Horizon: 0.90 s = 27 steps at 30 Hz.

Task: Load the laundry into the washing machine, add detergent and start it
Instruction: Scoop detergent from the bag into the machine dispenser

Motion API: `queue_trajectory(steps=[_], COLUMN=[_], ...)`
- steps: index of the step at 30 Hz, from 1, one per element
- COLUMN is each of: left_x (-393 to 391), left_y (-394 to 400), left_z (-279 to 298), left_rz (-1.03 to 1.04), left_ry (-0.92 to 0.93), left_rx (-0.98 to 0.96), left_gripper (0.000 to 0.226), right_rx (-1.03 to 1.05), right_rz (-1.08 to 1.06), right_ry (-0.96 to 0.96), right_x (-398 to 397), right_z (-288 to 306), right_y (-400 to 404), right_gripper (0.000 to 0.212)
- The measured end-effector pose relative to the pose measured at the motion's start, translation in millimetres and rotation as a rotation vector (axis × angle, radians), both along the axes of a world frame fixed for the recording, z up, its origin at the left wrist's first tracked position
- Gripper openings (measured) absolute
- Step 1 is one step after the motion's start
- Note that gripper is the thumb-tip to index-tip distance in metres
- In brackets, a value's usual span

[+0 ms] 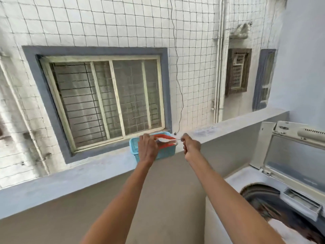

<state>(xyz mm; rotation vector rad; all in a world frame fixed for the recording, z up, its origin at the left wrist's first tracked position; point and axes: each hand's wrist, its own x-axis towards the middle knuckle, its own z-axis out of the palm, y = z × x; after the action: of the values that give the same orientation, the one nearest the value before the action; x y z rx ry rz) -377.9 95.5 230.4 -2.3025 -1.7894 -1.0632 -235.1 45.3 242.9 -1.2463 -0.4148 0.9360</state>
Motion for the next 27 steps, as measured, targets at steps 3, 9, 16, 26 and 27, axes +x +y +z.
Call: queue_trajectory(steps=[3, 9, 16, 26, 27], left_x=[-1.8, -4.5, -16.3, -21.8, -21.5], left_y=[-0.4, -3.6, 1.9, 1.2, -0.3], left_z=[-0.4, -5.8, -12.0, -30.4, -31.3], left_rz=[-0.071, -0.137, -0.124, -0.131, -0.124], left_ry=[-0.054, -0.167, 0.027, 0.199, 0.192], left_rx=[-0.013, 0.068, 0.124, 0.313, 0.306], left_gripper=[0.029, 0.017, 0.034, 0.017, 0.023], right_rx=[-0.042, -0.099, -0.236, -0.246, -0.213], right_rz=[-0.068, -0.131, -0.062, -0.071, -0.075], right_ry=[-0.045, -0.127, -0.447, -0.833, -0.809], right_x=[-10.8, -28.7, -47.2, -27.2, -22.9], right_z=[-8.2, -27.1, -28.2, -27.6, -30.7], right_y=[5.8, 19.9, 43.7, 30.3, 32.0], right_gripper=[0.02, 0.024, 0.043, 0.035, 0.034])
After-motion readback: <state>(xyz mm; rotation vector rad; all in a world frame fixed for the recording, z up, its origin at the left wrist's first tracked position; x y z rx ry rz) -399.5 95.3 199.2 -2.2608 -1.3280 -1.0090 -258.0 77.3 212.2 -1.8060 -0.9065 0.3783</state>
